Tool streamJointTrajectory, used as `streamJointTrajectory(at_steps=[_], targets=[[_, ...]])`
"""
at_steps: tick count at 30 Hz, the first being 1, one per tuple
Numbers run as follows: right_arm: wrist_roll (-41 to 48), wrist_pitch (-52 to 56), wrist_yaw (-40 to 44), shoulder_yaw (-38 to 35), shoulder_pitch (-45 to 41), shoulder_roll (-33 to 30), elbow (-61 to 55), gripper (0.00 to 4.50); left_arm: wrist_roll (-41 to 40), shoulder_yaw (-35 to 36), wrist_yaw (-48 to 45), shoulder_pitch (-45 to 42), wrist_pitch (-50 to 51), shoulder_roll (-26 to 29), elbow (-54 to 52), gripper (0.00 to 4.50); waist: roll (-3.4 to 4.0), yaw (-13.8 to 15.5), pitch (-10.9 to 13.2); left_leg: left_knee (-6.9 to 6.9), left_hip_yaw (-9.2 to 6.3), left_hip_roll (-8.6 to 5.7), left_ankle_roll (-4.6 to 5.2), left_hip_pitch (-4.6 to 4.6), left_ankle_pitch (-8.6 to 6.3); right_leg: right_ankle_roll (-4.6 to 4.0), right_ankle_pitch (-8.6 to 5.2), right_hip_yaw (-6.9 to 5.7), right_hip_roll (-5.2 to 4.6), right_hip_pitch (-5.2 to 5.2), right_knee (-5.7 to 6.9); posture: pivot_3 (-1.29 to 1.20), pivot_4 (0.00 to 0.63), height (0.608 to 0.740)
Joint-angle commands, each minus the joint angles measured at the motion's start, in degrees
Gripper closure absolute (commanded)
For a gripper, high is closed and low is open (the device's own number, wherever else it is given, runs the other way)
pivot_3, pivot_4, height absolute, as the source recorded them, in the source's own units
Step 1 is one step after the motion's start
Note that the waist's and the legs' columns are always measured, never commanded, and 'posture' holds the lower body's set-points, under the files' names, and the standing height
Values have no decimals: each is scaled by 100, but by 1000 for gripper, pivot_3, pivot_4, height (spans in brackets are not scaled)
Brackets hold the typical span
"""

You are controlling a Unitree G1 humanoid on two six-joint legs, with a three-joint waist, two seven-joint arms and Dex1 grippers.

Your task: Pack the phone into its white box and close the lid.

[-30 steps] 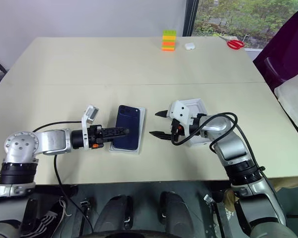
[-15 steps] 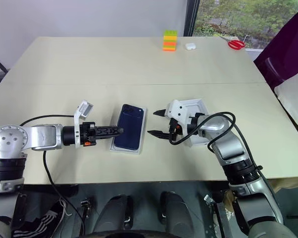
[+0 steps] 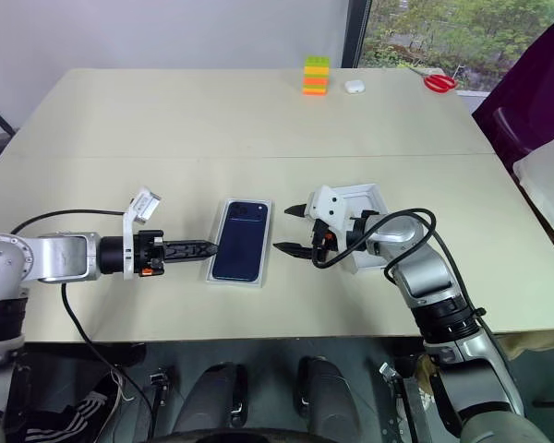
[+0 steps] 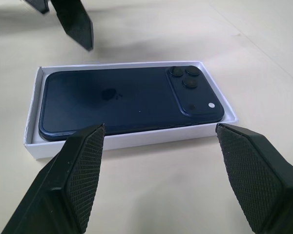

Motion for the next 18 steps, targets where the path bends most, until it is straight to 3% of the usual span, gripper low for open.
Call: streamJointTrajectory(at_steps=[1,6,7,10,15,17,18], targets=[[113,12,-9,-53,-171,85,-166,687,46,171,-117,-71,-100,41,-178,271,0,0,0,0,0,0,0,0,0,0,0,0,0,0,0,0,150,740],[475,451,-169,-232,-302,378,-296,687,785,375,-248,-88,-920,-251,-168,271,0,-2,0,0,-1,1,-1,1,1,-2,2,0,2,-1,3,0,150,740],[511,519,-237,-235,-306,445,-340,944,912,393,-334,-84,-1065,-313,-164,220,0,-1,0,0,-2,1,-2,1,1,-3,2,0,3,0,3,0,150,740],[532,615,-405,-175,-269,582,-432,1974,1171,433,-497,-60,-1338,-499,-73,1108,0,2,0,0,-1,1,-2,0,1,-3,2,-1,3,-1,3,0,150,740],[395,622,-670,22,-200,764,-494,4487,1538,330,-629,22,-1421,-670,-52,3594,0,0,0,0,2,0,-1,-1,1,-2,2,0,0,0,2,0,150,740],[350,628,-799,113,-165,871,-535,4500,1649,286,-624,24,-1391,-763,-25,4467,0,-1,0,0,1,0,-1,-1,1,-2,2,0,1,-1,2,0,150,740],[320,633,-856,167,-147,919,-554,4500,1679,255,-707,35,-1384,-803,-51,4467,0,-2,0,0,0,1,-1,0,1,-2,2,0,2,-1,3,0,150,740]])
